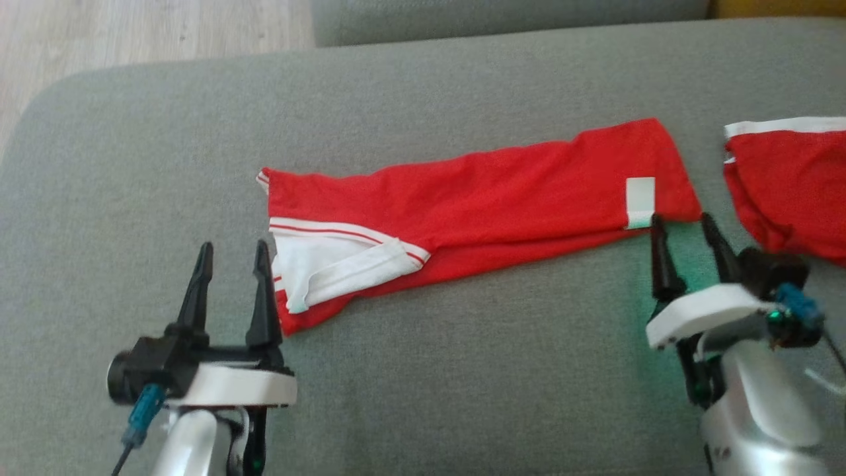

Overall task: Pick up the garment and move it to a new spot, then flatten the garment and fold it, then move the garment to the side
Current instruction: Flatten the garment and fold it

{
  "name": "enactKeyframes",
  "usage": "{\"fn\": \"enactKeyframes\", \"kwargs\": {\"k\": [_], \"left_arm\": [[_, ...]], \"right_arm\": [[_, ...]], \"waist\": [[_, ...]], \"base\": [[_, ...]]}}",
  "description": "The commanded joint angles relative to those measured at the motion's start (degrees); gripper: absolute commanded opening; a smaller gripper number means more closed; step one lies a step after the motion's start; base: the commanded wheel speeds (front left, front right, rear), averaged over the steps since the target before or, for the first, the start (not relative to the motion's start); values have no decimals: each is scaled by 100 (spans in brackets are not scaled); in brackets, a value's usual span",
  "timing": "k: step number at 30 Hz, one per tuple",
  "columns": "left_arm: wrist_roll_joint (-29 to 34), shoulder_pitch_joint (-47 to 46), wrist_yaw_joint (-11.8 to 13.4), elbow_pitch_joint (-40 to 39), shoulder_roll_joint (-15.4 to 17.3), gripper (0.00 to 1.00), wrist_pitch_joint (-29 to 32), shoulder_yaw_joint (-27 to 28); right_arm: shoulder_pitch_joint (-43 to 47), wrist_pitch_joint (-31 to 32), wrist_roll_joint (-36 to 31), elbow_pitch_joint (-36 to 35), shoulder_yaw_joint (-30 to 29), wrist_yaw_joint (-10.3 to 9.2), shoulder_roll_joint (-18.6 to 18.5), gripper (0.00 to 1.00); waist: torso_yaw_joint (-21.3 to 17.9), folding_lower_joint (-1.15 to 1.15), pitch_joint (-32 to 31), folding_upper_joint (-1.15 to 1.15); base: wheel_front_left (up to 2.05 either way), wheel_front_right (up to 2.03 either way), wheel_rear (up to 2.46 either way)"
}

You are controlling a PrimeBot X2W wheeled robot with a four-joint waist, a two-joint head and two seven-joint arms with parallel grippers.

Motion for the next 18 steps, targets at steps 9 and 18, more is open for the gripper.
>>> {"fn": "enactKeyframes", "kwargs": {"k": [9, 18], "left_arm": [[264, -476, -268, -40, -129, 100, -53, 266], [318, -675, -361, -106, -165, 100, -53, 280]], "right_arm": [[-1244, 181, -585, 830, -1184, -5, 29, 100], [-1870, 368, -974, 2068, -1781, -5, 30, 100]], "waist": [[262, 0, 487, 0], [402, 0, 715, 0]], "base": [[0, 0, 0], [0, 0, 0]]}}
